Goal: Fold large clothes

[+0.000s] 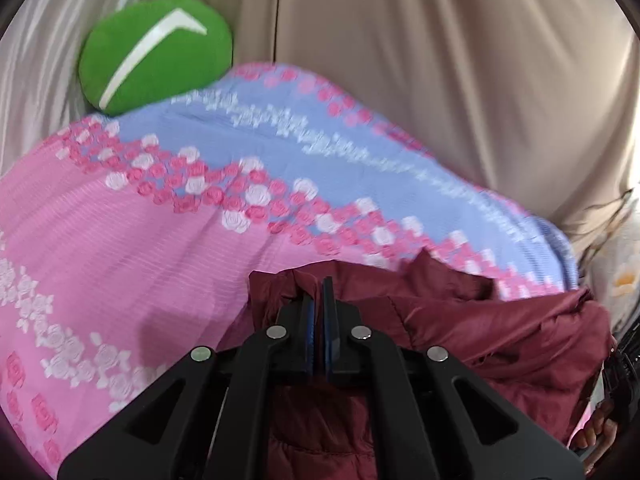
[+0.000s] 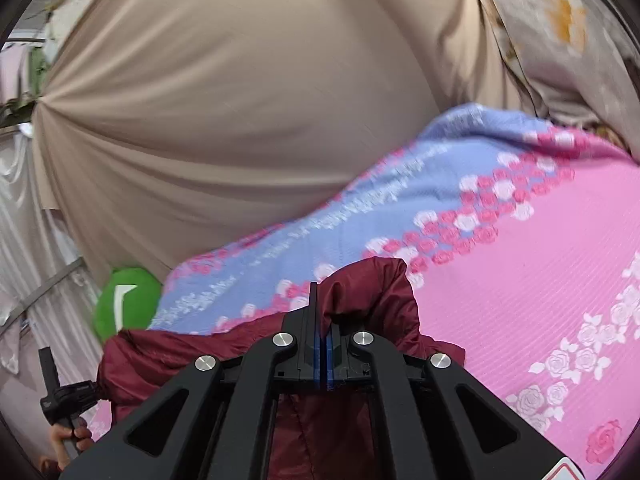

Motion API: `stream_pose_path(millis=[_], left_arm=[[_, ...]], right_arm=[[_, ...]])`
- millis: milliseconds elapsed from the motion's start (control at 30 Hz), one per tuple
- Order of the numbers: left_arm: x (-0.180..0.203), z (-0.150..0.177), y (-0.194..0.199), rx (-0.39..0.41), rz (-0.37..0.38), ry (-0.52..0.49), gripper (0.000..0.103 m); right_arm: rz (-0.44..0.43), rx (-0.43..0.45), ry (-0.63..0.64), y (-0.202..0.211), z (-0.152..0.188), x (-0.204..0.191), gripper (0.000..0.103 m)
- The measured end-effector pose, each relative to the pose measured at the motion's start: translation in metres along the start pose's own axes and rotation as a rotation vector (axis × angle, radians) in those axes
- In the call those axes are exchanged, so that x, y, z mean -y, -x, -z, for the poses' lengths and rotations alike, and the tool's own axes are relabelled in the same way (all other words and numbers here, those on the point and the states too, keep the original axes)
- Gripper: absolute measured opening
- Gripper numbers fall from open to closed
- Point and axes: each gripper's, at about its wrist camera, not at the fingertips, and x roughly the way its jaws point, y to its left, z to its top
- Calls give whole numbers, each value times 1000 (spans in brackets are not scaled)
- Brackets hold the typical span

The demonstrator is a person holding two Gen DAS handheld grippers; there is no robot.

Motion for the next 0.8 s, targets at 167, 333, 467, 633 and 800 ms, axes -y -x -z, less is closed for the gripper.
stream_pose_path(millis=[167, 333, 467, 633, 800], left_arm=[[3, 4, -51, -76, -62, -30, 2], [-1, 12, -83, -123, -84, -30, 2], [-3, 21, -100, -131, -97, -34, 4], [0, 26, -105, -106, -118, -57, 6], [-10, 22, -85, -63, -80, -6, 14]], right_arm=[[83, -92, -18, -50, 13, 17, 2], [145, -168, -39, -79, 24, 27, 2], [200, -246, -37, -102, 34, 34, 2], [234, -299, -39, -113, 37, 38, 0], [246, -271, -60, -102, 32, 37, 6]])
